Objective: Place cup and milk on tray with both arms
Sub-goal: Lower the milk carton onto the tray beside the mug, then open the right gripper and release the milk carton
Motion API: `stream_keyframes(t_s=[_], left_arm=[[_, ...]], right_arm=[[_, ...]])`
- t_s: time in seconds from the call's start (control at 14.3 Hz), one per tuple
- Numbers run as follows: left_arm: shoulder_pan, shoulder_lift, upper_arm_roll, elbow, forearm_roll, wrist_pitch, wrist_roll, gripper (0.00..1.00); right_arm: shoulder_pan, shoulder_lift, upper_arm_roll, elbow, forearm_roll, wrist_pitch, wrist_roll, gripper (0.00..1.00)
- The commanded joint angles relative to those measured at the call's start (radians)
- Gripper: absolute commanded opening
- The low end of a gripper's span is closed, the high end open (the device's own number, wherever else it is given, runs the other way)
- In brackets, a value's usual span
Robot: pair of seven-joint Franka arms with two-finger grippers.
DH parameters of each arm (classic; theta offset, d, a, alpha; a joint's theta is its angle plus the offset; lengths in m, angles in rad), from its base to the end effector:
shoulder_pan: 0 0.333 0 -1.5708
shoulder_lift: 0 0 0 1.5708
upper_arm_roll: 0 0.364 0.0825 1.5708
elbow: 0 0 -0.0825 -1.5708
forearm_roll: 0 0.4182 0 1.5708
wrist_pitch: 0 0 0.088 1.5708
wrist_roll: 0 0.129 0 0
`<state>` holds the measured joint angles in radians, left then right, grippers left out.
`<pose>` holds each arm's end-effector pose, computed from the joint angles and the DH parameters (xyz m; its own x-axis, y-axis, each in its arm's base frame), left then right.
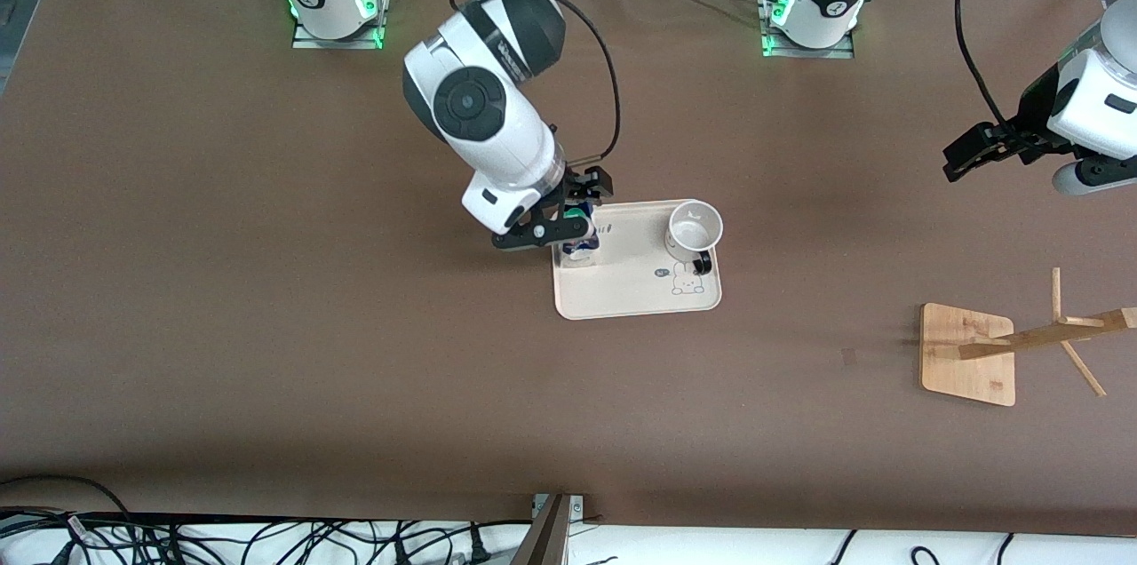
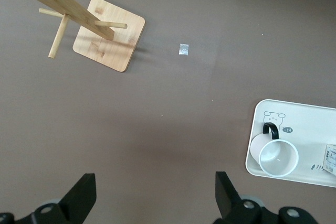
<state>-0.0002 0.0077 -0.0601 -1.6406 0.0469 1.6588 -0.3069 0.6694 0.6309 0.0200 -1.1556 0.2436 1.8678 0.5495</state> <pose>0.5973 -0.0303 0.6183 0.9705 0.2398 0.0239 0.2406 -0.9698 -0.0410 0.6101 0.5276 0.4511 0.9944 0.0817 -0.0676 0.0625 -0.9667 -0.2483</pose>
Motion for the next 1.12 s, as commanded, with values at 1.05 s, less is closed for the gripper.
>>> stream_keyframes(t_s=[1.05], left_arm=[[0.005, 0.014, -0.003, 0.033, -0.018, -0.042, 0.014, 1.0]], right_arm=[[-0.27, -0.223, -0.4, -0.015, -0.056, -0.407, -0.304, 1.0]])
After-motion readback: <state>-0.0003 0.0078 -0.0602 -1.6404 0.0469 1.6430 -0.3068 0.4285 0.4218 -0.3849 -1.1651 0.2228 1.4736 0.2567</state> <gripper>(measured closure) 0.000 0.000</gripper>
